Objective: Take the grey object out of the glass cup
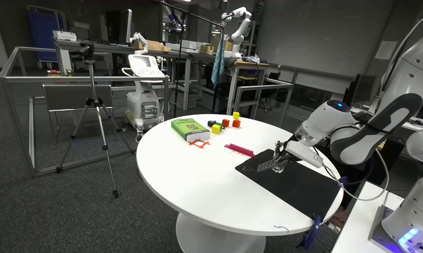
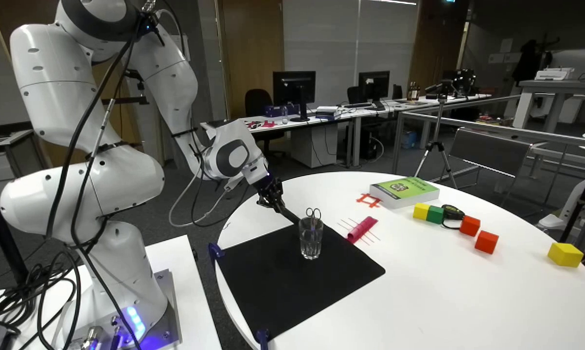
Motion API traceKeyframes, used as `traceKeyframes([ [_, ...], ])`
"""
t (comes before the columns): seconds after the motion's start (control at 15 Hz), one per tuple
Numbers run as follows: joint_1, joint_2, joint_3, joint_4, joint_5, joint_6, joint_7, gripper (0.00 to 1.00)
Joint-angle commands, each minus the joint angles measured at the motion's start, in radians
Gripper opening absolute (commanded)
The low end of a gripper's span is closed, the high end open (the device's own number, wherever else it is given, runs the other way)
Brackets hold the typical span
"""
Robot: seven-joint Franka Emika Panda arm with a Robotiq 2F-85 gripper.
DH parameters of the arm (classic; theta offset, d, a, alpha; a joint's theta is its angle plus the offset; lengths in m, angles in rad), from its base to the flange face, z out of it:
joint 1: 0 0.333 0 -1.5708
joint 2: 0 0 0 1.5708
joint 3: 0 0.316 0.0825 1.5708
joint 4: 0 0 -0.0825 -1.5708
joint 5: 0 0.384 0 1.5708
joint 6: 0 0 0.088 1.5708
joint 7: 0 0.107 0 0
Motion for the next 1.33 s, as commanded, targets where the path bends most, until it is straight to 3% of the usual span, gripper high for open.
traceKeyframes([
  [0.0,-0.15,-0.005,0.14,0.033,0.0,0.041,0.013,0.05],
  [0.67,-0.579,-0.089,0.568,0.143,0.03,0.024,0.086,0.05],
  [0.87,-0.674,-0.116,0.653,0.174,0.026,0.021,0.087,0.05],
  [0.93,-0.697,-0.121,0.671,0.179,0.023,0.03,0.083,0.46],
  [1.07,-0.733,-0.131,0.704,0.188,0.023,0.031,0.083,0.52],
  [1.27,-0.779,-0.178,0.751,0.219,0.022,0.033,0.081,0.77],
])
